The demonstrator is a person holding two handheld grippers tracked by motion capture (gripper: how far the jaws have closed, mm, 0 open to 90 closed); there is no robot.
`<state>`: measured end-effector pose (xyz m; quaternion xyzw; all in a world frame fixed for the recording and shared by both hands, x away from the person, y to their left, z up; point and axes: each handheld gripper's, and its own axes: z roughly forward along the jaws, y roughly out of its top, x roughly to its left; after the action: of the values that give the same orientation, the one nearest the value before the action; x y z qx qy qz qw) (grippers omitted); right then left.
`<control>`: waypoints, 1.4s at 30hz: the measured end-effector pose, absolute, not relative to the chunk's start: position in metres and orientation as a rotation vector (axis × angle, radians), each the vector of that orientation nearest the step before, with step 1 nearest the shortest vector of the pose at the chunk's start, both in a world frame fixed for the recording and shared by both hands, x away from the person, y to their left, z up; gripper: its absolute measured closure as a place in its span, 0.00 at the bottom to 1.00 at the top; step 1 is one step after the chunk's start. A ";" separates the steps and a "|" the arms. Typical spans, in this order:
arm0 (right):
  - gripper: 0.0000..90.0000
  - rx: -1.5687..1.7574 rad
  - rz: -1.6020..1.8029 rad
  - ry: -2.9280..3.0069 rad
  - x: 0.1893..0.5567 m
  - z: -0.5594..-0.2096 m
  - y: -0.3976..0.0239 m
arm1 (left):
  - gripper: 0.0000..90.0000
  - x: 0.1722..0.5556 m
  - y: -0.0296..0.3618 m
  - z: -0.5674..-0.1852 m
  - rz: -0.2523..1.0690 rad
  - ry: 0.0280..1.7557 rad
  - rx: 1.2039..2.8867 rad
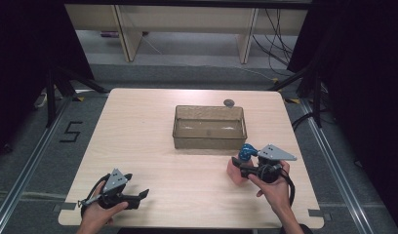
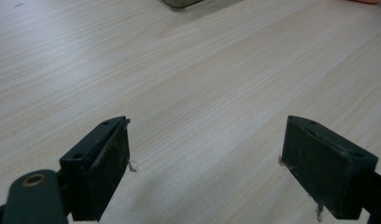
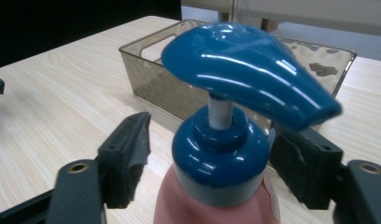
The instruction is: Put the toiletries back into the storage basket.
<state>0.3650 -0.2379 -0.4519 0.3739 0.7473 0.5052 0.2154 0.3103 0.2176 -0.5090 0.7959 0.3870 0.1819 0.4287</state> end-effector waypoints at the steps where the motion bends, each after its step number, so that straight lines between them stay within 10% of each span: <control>1: 0.37 1.024 1.405 2.067 0.366 -0.453 -0.238 | 0.16 0.310 0.218 -0.509 0.453 0.969 1.988; 42: 0.60 1.027 1.365 2.044 0.360 -0.451 -0.236 | 0.16 0.310 0.217 -0.509 0.460 0.974 1.969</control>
<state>0.3597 -0.2362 -0.4508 0.3747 0.7454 0.4979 0.2368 0.3098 0.2169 -0.5092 0.7904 0.3910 0.1847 0.4339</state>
